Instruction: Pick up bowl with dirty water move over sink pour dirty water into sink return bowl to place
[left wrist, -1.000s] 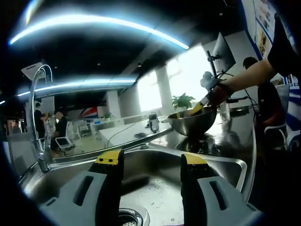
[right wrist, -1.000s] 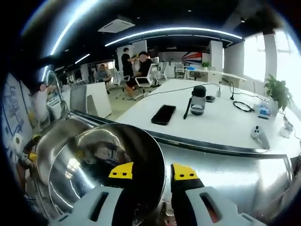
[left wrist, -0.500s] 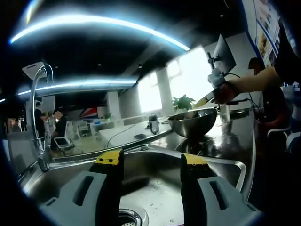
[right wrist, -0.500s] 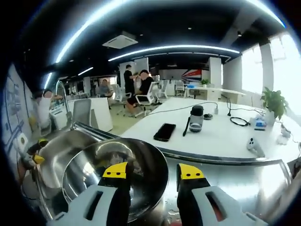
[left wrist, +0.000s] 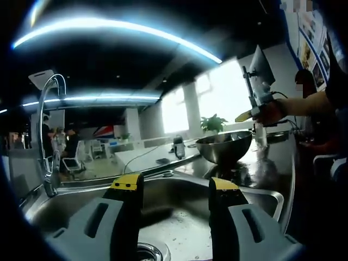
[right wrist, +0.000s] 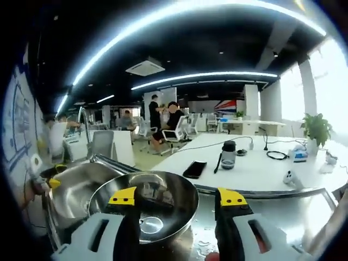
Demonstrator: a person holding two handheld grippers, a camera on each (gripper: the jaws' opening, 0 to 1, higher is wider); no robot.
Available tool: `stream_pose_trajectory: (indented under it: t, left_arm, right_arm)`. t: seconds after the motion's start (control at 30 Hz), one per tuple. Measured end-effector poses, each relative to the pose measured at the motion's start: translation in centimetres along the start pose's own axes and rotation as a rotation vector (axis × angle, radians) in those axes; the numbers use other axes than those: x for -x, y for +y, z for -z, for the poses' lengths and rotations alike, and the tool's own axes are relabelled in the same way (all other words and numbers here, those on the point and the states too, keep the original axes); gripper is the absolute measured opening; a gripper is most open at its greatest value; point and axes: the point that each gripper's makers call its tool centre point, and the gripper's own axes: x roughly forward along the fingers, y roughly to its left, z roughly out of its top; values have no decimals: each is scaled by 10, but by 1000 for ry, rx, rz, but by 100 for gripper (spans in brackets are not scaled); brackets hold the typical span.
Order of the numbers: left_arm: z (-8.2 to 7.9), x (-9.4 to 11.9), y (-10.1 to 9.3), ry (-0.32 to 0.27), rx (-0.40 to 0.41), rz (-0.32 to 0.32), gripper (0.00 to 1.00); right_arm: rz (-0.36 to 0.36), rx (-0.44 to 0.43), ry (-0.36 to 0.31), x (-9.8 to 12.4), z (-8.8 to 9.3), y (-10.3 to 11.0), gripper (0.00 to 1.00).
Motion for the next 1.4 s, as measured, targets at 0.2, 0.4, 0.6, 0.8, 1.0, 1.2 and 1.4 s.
stream_pose_trajectory:
  t: [0.2, 0.4, 0.6, 0.8, 1.0, 1.2, 1.4]
  left_arm:
    - [-3, 1, 2, -16, 17, -4, 47]
    - [-3, 1, 1, -14, 6, -5, 47]
    - [-7, 2, 5, -39, 42, -7, 47]
    - [-8, 3, 6, -49, 57, -11, 47]
    - [-11, 4, 10, -65, 74, -22, 46]
    - [-14, 5, 14, -83, 93, -40, 46]
    - [-19, 8, 19, -117, 107, -55, 48]
  right_arm:
    - [18, 62, -66, 18, -8, 5, 51]
    - [21, 88, -87, 28, -8, 7, 51]
    - [43, 97, -103, 37, -6, 1, 51]
    - [67, 128, -114, 50, 6, -1, 57]
    - [93, 126, -147, 63, 11, -6, 58]
    - [100, 109, -194, 73, 16, -6, 59]
    - [85, 122, -189, 71, 41, 1, 55]
